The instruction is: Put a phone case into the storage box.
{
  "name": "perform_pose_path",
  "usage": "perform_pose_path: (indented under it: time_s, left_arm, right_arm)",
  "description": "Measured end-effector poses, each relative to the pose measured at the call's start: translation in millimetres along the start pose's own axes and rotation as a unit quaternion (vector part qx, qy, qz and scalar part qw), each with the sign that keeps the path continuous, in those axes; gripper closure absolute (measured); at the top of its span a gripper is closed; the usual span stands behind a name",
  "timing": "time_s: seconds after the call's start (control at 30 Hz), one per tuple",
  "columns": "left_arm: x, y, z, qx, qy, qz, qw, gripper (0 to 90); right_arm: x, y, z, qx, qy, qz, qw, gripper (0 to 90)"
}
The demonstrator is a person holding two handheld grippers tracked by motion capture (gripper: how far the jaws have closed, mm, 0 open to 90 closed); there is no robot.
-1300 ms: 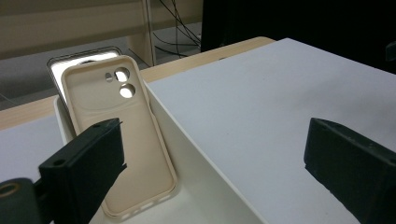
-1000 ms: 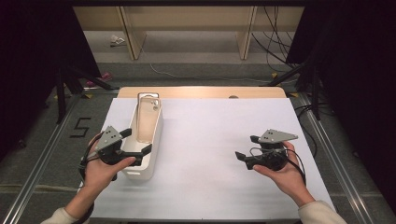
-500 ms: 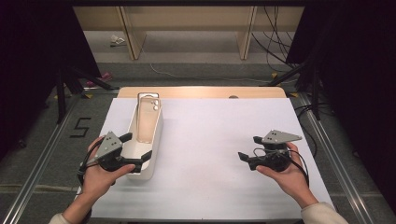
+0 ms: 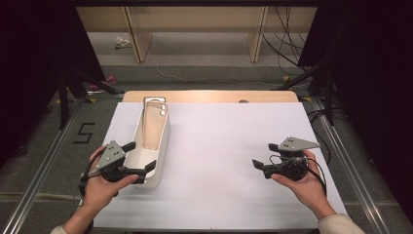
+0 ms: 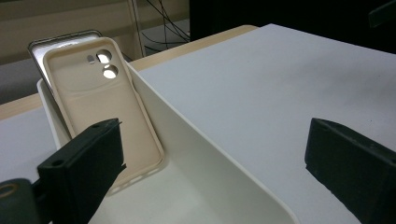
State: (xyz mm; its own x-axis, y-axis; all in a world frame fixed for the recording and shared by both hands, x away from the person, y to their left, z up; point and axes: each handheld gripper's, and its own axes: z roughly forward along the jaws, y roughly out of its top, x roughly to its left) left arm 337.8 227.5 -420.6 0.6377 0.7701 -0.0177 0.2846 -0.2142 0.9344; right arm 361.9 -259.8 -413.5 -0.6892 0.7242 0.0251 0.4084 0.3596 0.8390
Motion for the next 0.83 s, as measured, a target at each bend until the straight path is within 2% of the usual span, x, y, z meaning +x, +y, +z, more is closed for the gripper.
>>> perform_pose_path:
  time_s: [0.17, 0.5, 0.83]
  left_arm:
    - [0.3, -2.6, 0.1, 0.002, 0.000, -0.005, 1.0000, 4.0]
    - [-2.7, -4.8, 1.1, 0.002, 0.004, 0.006, 1.0000, 4.0]
    - [-5.1, -7.2, 2.8, 0.005, 0.005, 0.008, 0.9999, 4.1]
  right_arm:
    - [-0.2, -1.1, -0.4, 0.002, 0.000, 0.001, 1.0000, 16.2]
    - [-0.2, -1.9, -0.3, 0.003, 0.001, 0.000, 1.0000, 16.2]
    - [-0.4, -2.1, 0.1, 0.004, 0.001, 0.002, 1.0000, 16.2]
